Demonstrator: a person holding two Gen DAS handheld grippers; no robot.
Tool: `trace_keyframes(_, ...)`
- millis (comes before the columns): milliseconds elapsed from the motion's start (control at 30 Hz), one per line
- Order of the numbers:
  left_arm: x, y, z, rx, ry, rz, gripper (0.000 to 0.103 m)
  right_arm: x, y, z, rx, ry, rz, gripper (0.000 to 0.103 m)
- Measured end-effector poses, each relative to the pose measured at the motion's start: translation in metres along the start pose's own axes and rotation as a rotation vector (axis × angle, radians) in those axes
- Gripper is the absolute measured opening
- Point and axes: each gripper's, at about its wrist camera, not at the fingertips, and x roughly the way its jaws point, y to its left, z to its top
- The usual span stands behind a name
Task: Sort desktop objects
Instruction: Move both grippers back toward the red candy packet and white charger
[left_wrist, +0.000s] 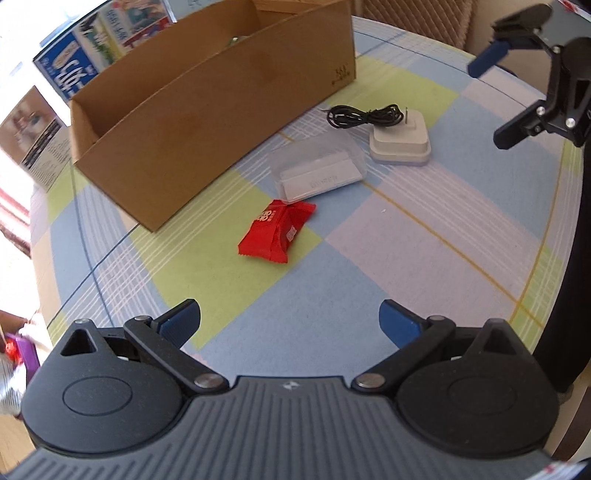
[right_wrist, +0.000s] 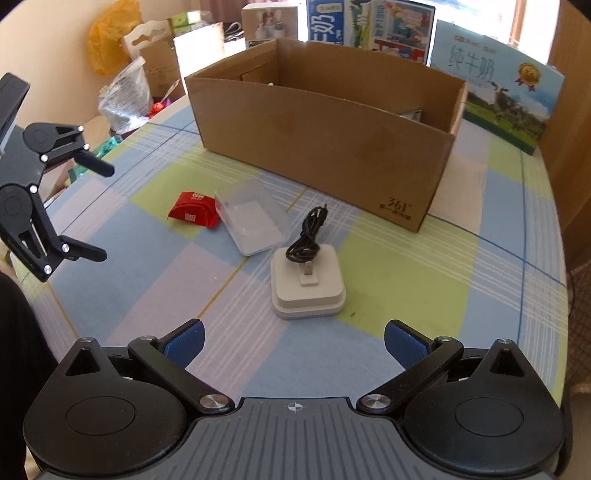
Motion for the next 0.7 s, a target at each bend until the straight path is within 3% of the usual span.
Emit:
trace_keyframes(367, 0.032, 0.016, 0.019, 0.015, -0.001, -0.041, 0.100, 0.037, -0.013, 0.020, -0.064, 0.052, 0.032, 0.101)
trace_keyframes(700, 0.059, 0.029, 0.039, 0.054, 0.021, -0.097, 0.091, 0.063, -0.016, 0.035, -0.091, 0.075, 0.051, 0.097)
